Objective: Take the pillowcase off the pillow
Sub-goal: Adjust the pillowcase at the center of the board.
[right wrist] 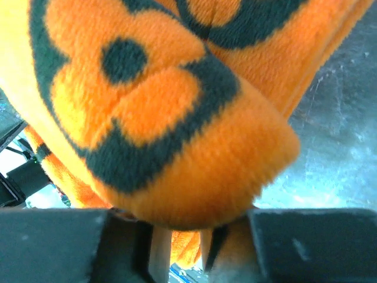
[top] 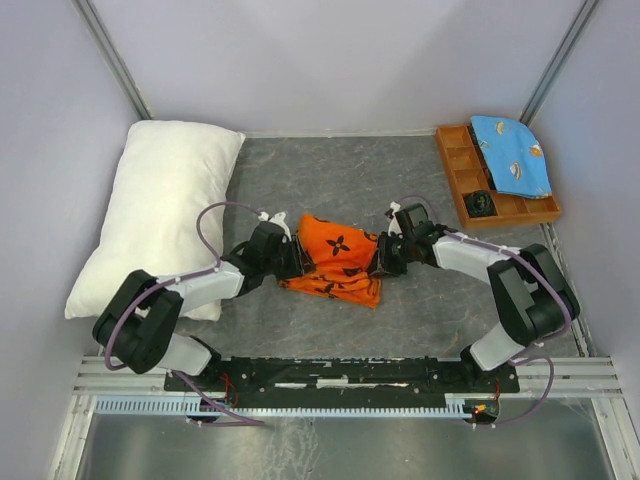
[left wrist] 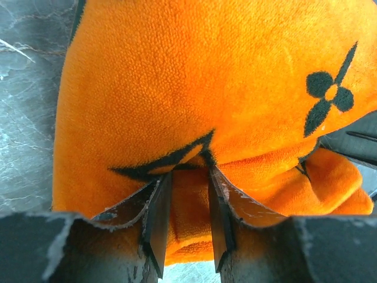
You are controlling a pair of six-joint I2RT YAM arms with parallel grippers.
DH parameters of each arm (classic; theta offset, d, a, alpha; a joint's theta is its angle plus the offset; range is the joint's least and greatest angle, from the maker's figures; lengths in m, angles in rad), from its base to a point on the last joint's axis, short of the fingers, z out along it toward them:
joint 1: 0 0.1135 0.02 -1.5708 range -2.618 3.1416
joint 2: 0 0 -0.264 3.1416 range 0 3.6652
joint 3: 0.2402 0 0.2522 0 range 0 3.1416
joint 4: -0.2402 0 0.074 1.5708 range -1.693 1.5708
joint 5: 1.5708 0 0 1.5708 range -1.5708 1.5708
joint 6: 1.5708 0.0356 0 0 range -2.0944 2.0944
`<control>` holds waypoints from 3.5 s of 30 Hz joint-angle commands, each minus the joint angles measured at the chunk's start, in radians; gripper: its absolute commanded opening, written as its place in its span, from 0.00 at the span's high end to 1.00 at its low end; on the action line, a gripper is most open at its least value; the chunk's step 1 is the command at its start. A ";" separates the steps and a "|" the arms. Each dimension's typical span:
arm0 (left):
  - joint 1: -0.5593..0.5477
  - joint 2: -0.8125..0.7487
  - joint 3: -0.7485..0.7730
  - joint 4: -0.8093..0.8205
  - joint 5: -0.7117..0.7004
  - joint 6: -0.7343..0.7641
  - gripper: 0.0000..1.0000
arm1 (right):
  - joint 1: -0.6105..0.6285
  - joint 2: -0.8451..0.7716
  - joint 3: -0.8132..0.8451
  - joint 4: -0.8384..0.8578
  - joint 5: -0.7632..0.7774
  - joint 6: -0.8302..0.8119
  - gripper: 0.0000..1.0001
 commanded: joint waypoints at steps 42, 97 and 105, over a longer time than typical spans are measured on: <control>0.100 0.009 0.404 -0.262 0.106 0.207 0.97 | 0.065 -0.151 0.206 0.114 0.038 -0.041 0.98; -0.341 0.052 0.076 -0.318 -0.529 -0.022 0.97 | -0.019 0.390 0.704 -0.368 0.355 -0.205 0.97; -0.091 0.133 0.223 -0.399 -0.571 -0.009 0.97 | 0.049 0.269 0.467 -0.264 0.272 -0.145 0.97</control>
